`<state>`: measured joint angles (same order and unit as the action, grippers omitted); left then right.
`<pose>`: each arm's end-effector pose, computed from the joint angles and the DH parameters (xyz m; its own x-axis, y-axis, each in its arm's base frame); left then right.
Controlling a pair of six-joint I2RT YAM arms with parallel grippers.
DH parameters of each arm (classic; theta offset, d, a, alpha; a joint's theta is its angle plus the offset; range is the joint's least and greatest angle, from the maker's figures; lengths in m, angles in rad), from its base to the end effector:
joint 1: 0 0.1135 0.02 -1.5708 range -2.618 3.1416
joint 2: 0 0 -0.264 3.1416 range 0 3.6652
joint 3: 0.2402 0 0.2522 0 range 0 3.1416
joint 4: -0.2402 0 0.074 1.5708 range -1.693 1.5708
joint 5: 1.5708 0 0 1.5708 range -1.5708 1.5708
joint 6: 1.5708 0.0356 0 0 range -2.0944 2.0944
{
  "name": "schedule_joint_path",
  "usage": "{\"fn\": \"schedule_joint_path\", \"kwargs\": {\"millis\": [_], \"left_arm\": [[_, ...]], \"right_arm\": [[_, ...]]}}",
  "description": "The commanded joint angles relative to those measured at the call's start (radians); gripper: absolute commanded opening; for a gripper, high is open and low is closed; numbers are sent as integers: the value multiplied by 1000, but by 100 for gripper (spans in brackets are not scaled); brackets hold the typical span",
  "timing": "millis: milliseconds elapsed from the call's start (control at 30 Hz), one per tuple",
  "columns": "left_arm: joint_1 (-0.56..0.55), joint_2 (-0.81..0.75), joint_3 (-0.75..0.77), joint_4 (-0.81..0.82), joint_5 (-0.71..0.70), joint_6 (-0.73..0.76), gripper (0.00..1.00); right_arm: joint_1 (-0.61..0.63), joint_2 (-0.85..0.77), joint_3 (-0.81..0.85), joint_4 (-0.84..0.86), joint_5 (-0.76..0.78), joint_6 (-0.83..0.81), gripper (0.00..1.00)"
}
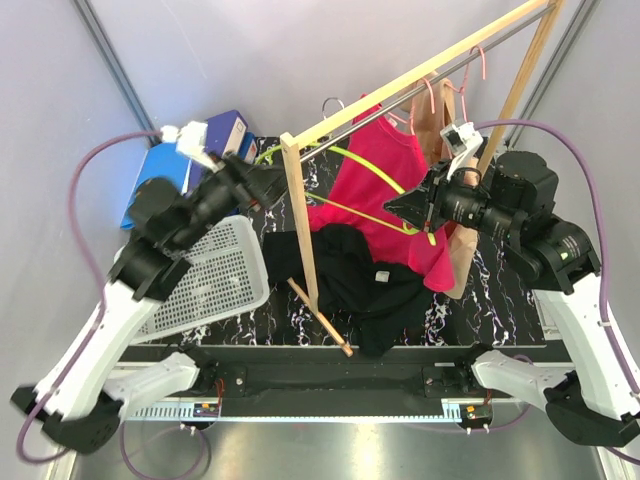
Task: Remove the t-shirt from the hanger
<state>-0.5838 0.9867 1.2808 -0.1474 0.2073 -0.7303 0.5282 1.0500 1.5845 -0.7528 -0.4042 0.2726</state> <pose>0.1621 -0.1159 0.4781 -0.3823 -0.5298 -0.7570 0.6098 0.4709 -0.6375 0.1424 0.0993 0.4958 -0.3942 0.0566 -0.9173 -0.7153 0.6078 0.3449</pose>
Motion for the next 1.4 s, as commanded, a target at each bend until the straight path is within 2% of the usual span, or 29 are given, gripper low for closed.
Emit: {"fn": "schedule_joint_path", "kwargs": {"millis": [0,233,533,833,1233,1367], "left_arm": [[6,-166,-79,-127,-149,92,84],[7,-404,-306,-198,-235,37,85],[7,-487,-445,-250,-223,-21,86],[6,-465,-460,-250,-197,-27,87],[7,-326,-434,-245,-89,-34,93],[7,-260,-440,-239,-39,-55,93]], "right_arm": [[3,4,94,47,48,-41,0],[3,-30,115,66,25,-26,0],[3,-99,81,73,10,-4,0],[3,-151,31,63,-16,27,0],[3,-232,-80,66,-21,45,0],[3,-266,-161,84,-13,63,7]]}}
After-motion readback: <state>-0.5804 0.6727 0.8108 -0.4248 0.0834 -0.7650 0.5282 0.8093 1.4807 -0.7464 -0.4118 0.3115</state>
